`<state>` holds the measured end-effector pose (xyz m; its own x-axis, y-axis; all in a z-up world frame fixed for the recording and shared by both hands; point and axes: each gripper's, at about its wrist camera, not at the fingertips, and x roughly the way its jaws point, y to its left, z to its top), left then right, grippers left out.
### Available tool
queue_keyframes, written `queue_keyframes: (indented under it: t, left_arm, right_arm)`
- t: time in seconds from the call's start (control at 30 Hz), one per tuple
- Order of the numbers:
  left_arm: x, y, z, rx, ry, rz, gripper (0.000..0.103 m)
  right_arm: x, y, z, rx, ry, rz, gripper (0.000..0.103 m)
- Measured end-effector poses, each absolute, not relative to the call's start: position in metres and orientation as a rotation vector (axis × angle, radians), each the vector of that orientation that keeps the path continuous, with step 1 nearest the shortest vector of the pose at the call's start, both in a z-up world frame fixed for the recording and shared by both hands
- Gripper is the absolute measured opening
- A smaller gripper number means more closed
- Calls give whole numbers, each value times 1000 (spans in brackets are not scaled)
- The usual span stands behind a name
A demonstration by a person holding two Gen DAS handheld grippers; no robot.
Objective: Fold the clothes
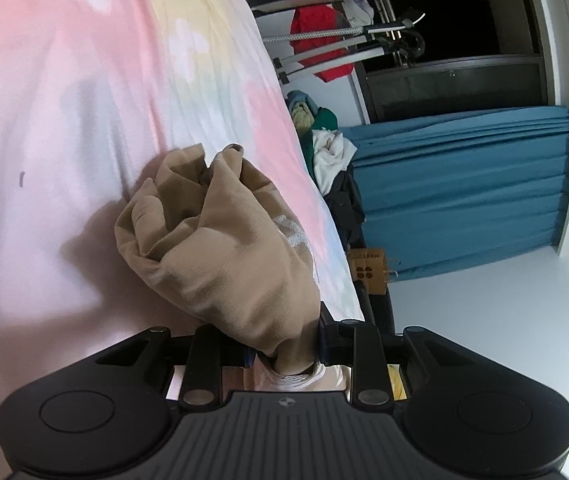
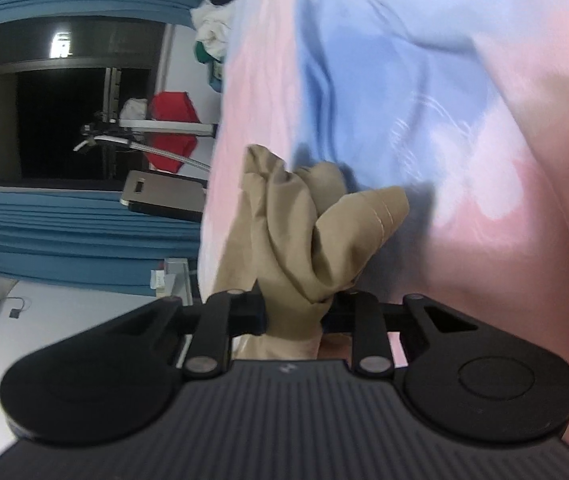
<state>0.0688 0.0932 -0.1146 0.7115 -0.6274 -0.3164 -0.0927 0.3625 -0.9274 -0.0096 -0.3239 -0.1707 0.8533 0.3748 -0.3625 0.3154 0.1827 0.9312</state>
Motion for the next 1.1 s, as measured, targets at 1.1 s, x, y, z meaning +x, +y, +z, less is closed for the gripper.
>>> queue_keyframes:
  t: [1.1]
  left_arm:
    - [240, -272, -133, -817, 989, -760, 29]
  right_arm:
    - [60, -615, -151, 1122, 412, -221, 23]
